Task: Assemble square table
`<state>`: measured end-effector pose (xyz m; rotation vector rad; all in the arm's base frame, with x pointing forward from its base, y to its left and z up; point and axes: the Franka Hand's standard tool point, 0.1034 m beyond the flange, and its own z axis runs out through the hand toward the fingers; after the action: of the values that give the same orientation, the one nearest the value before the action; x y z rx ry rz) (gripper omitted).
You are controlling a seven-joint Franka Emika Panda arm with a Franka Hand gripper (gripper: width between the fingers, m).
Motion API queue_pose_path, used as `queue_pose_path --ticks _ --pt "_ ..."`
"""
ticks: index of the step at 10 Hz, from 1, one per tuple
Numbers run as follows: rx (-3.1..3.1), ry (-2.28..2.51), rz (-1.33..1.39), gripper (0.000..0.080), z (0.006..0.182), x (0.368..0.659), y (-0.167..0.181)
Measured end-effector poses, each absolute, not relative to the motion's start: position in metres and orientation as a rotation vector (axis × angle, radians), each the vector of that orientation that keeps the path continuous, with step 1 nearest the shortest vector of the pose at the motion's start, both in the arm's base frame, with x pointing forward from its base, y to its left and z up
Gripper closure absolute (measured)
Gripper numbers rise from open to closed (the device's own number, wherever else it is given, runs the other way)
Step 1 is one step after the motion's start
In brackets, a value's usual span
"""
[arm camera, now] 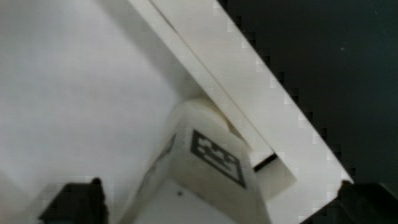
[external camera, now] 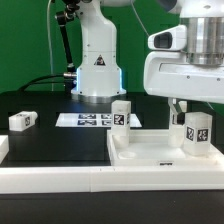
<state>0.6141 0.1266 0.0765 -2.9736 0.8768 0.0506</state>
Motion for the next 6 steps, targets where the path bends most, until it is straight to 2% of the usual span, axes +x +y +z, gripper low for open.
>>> queue_pose_path --ticks 6 --pt "-3.088 0.144 0.01 0.015 0.079 0.6177 0.1226"
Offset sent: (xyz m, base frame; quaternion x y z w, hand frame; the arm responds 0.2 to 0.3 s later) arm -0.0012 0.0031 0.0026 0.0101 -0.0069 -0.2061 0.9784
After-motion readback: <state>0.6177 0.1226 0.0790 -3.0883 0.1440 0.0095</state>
